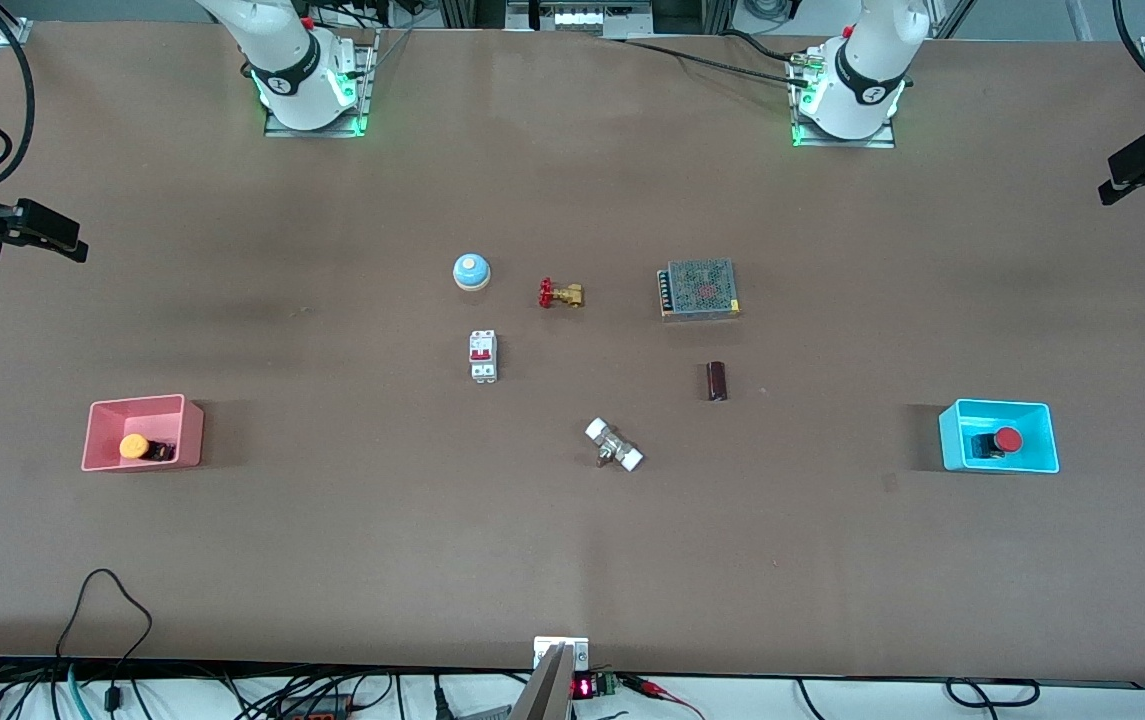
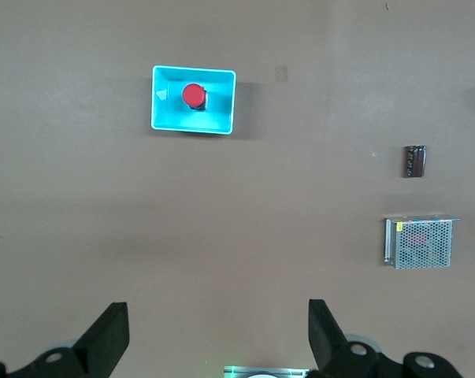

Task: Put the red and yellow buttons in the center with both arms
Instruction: 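Move the right gripper to the pink box while the left gripper reaches the cyan box, then lower both grippers and grasp the yellow and red buttons in the boxes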

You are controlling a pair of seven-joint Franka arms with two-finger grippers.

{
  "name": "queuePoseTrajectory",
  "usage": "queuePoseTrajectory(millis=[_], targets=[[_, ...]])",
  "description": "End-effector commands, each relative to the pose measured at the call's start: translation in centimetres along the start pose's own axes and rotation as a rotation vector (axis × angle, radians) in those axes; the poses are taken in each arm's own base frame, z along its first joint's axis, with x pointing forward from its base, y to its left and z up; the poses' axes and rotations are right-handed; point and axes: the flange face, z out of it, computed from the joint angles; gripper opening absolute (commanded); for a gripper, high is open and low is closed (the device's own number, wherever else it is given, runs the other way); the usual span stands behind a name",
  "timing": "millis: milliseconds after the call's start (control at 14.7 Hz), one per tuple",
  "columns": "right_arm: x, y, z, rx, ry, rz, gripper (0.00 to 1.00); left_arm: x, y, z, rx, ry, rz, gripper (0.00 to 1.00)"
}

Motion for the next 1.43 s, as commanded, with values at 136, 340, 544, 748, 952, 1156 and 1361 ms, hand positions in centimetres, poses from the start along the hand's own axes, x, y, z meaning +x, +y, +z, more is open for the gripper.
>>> queuePoseTrajectory(millis=[136, 340, 544, 748, 952, 1156, 1361], targets=[[-0.7, 0.1, 0.0, -0.006, -0.005, 0.014, 1.00, -0.3, -0.3, 0.1, 0.016, 0.008, -0.010, 1.00], [0.4, 1.3, 1.9, -0.015, -0.028, 0.016, 1.00, 1.2, -0.2, 1.8, 0.014, 0.014, -0.008, 1.00], [3.6, 3.7, 6.8, -0.015, -0.042, 0.040, 1.00, 4.5, -0.3, 8.8, 0.023, 0.049, 0.007, 1.00], [7.4, 6.4, 14.0, -0.014, -0.047, 0.057, 1.00, 8.8, -1.3, 17.0, 0.031, 0.033, 0.005, 1.00], [10.4, 7.7, 21.2, -0.014, -0.043, 0.071, 1.00, 12.5, -1.9, 24.6, -0.022, 0.052, 0.012, 1.00], [12.6, 7.4, 26.7, -0.027, -0.010, 0.055, 1.00, 14.6, -3.7, 29.7, -0.065, 0.062, 0.044, 1.00], [13.9, 7.7, 29.5, -0.083, 0.016, 0.016, 1.00, 16.9, -5.8, 32.8, -0.053, 0.049, 0.076, 1.00]])
